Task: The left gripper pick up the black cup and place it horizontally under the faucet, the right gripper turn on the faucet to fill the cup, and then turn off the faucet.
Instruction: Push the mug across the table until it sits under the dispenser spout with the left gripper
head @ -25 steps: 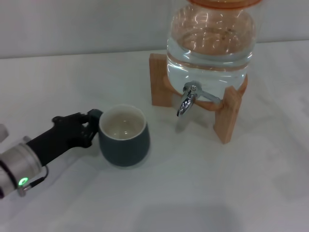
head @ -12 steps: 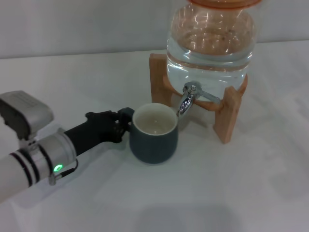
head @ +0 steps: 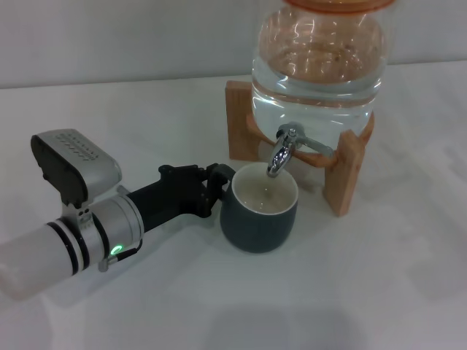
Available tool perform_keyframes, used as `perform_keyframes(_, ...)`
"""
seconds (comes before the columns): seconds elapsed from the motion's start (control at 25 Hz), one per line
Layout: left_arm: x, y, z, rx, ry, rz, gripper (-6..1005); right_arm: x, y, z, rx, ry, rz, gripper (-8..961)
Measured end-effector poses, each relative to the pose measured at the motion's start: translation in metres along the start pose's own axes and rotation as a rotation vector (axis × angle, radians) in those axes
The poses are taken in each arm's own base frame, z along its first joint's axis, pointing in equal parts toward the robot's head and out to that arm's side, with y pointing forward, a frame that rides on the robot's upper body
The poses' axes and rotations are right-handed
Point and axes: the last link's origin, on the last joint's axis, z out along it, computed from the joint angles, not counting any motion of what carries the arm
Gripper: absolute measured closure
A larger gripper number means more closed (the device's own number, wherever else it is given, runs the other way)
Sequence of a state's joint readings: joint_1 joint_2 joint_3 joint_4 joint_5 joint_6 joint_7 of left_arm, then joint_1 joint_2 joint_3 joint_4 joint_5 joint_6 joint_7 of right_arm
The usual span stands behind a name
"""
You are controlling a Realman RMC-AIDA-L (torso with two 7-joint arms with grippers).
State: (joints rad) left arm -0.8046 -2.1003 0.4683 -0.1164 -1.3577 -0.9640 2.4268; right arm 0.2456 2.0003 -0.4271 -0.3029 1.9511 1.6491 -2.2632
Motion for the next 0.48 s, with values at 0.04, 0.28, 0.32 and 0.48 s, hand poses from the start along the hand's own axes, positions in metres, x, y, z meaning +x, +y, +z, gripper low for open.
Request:
perform_keyframes(0.04,0.0006,0.0009,0.0009,-0.002,0.002,0.007,868,0.0001,0.0001,0.0,0.0,0.0,0.0,125)
perform_keyframes(0.28,0.0023,0.0032,0.0033,0.004,0.017,0.038,868,0.0005,0.0002,-0.0001,0.001,0.001,0.0,125)
perform_keyframes(0.32,0.0025,0.0036,0.0036,0.003,0.018,0.04,868,0.0006,0.0002,-0.0002,0.001,0.002,0.0,125)
perform_keyframes(0.48,0.0026,0.0063,0.005,-0.004,0.019,0.053,868,0.0002,-0.0003,0.0012,0.0,0.002,-0.002,126)
